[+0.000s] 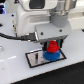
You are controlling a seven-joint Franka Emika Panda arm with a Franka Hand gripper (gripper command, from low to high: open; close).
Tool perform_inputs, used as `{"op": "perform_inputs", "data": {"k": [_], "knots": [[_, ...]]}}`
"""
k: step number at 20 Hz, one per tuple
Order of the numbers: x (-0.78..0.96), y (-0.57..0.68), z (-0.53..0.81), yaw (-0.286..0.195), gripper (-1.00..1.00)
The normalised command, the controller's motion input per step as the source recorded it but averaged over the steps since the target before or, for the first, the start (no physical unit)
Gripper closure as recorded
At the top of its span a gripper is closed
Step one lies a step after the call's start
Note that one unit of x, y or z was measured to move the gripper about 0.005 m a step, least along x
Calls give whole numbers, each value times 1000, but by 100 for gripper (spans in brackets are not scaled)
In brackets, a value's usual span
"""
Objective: Insert the blue gear onto the right peg, followed by the red gear
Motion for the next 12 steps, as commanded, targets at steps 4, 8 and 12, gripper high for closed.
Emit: {"op": "perform_inputs", "data": {"k": [4, 8, 12], "knots": [[79, 2, -94, 0, 100], [93, -70, -196, 0, 100], [168, -30, -129, 0, 100]]}}
